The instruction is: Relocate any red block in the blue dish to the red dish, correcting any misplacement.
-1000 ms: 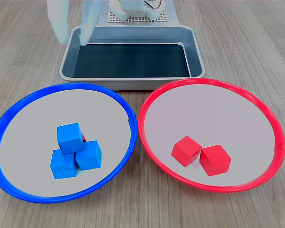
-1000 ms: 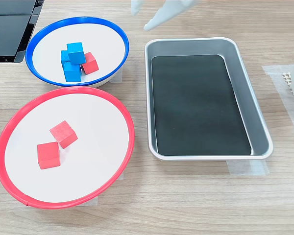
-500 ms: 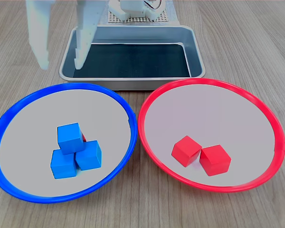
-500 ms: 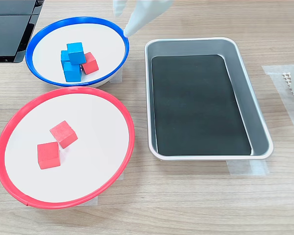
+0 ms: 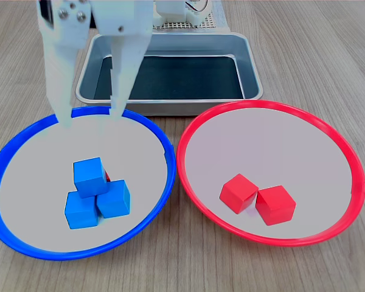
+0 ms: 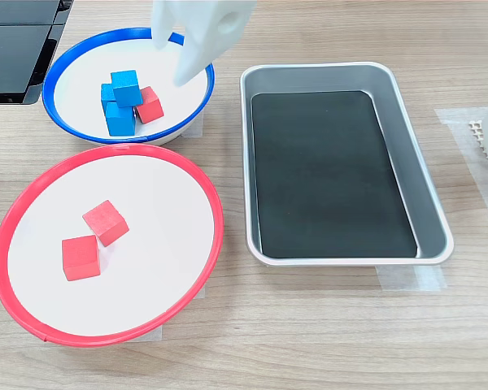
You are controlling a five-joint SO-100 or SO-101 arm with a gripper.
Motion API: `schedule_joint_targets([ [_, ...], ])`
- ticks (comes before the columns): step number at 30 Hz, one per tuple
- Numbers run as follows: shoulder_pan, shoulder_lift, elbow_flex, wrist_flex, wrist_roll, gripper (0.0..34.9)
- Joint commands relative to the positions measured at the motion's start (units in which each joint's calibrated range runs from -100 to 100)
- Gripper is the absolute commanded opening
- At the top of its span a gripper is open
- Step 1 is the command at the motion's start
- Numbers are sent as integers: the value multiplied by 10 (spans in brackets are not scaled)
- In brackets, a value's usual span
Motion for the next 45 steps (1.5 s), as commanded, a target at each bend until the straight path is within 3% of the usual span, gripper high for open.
schedule_joint_targets([
  [1, 6, 22, -41, -3, -2, 154],
  [14, 22, 120, -110, -4, -2, 148],
  [45, -6, 191, -198, -5, -1, 135],
])
